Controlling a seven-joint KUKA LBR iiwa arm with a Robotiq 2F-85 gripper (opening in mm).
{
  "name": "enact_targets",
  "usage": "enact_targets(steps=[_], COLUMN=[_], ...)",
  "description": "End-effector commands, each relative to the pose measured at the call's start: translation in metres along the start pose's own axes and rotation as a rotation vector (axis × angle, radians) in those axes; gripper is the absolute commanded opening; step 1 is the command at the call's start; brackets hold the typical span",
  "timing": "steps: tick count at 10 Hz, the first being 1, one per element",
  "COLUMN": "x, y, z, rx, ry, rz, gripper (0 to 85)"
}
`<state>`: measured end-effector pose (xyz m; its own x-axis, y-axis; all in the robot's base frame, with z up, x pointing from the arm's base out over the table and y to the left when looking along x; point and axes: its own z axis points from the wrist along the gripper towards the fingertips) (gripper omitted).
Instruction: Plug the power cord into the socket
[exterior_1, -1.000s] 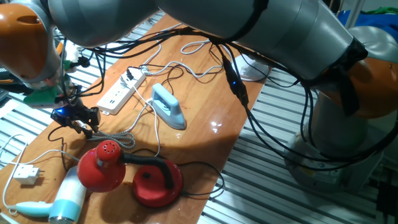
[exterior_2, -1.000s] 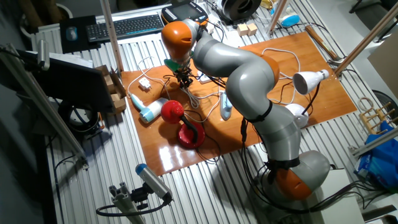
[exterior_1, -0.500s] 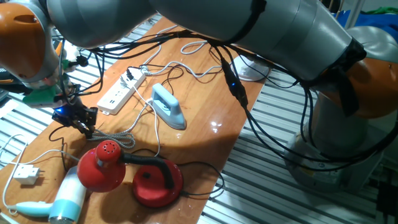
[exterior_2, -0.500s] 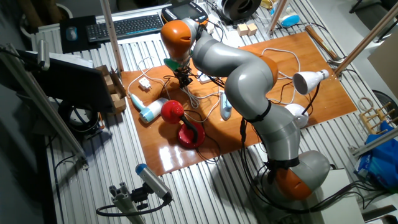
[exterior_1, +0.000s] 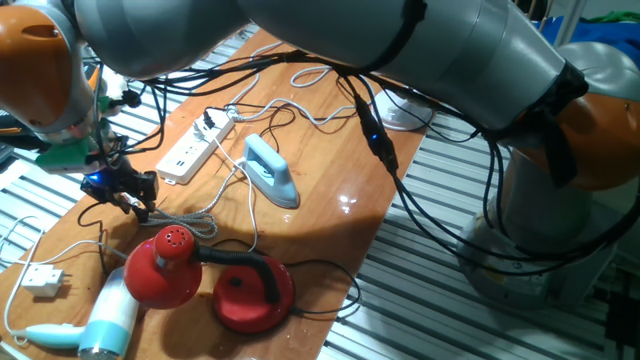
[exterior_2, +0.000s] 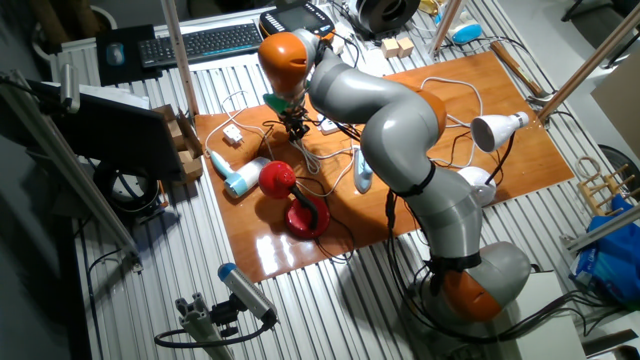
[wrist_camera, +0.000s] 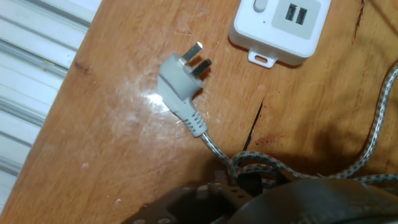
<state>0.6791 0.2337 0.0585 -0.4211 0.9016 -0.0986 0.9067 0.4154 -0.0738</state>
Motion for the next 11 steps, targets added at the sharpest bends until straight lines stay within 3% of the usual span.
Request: enact_targets(steps=[1,6,11], x=[0.000,0.000,0.001], y=[0.001,0.010,0.007], z=[-0.001,-0.007,-0.004], rx=[0.000,0.021,0.015], ry=[0.000,0.005,0.003], rz=[-0.001,0.073,0.060], gripper=[51.0,51.0,51.0])
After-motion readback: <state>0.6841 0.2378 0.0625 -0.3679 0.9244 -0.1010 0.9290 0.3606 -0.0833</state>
